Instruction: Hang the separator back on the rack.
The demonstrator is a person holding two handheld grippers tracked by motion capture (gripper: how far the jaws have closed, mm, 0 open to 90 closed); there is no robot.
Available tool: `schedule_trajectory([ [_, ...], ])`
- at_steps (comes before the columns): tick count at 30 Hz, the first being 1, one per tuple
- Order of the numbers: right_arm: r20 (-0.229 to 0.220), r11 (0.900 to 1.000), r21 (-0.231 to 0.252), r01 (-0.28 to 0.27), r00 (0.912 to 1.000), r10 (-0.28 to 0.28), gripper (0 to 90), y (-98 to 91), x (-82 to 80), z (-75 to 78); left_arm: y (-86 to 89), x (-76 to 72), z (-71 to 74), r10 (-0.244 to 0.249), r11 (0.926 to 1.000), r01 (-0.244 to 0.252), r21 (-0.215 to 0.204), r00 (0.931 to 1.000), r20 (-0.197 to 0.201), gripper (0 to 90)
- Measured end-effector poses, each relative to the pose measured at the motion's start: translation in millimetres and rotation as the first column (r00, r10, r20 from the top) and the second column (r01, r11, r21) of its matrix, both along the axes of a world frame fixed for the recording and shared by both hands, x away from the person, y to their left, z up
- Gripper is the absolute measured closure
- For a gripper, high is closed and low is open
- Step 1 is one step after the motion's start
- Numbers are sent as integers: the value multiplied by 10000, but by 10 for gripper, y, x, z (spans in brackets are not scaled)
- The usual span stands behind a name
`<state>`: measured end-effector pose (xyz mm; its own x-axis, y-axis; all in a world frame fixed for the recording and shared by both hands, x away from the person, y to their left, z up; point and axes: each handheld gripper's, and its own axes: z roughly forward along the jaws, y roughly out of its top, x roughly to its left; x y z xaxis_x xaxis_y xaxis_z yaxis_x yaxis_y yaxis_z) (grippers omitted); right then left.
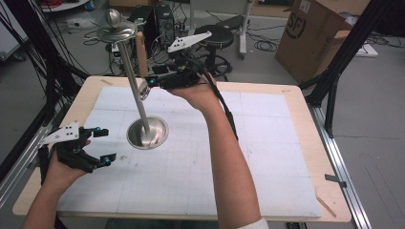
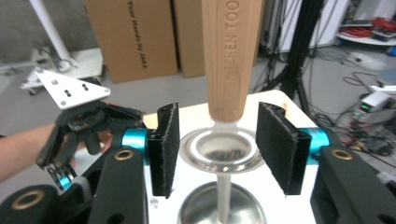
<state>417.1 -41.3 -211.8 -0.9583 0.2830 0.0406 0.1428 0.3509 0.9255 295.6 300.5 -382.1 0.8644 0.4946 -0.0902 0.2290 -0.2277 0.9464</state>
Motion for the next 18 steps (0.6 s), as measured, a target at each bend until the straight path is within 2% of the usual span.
schedule_trajectory([
  [8, 472, 9996, 154, 244, 9986, -251, 440, -222, -123, 115, 1, -6, 5, 49, 10000, -49, 23, 10000, 20, 20],
  [18, 841, 9976, 3, 695, 9940, -693, 390, -520, -237, 84, 4, -5, 4, 57, 10000, -57, 17, 10000, 26, 20],
])
